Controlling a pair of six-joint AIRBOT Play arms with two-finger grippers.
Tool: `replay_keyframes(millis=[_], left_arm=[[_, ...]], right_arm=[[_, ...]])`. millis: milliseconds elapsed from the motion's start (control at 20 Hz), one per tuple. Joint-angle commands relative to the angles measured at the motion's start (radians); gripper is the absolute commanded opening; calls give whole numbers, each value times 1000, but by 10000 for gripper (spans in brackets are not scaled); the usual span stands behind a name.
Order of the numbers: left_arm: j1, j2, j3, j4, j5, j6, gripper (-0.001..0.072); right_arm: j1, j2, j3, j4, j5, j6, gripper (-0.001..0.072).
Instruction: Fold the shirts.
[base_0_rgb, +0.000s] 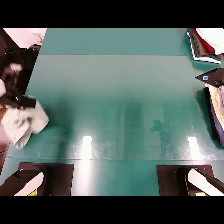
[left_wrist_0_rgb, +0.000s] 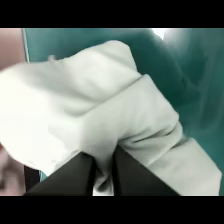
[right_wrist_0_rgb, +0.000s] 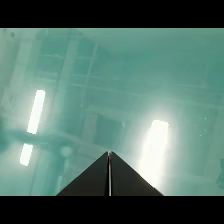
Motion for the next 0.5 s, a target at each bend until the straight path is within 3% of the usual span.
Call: replay_keyframes(millis=[0, 200, 450], left_arm=[[-146, 64, 329, -156, -48, 71, 27], [-288, 52, 629, -413, -87, 127, 26], [-433, -22, 793, -431, -101, 139, 26]], right_arm=[[1, 1, 0, 0, 0, 0, 21], [1, 0, 0, 0, -2, 0, 21], [1, 0, 0, 0, -20, 0, 21]])
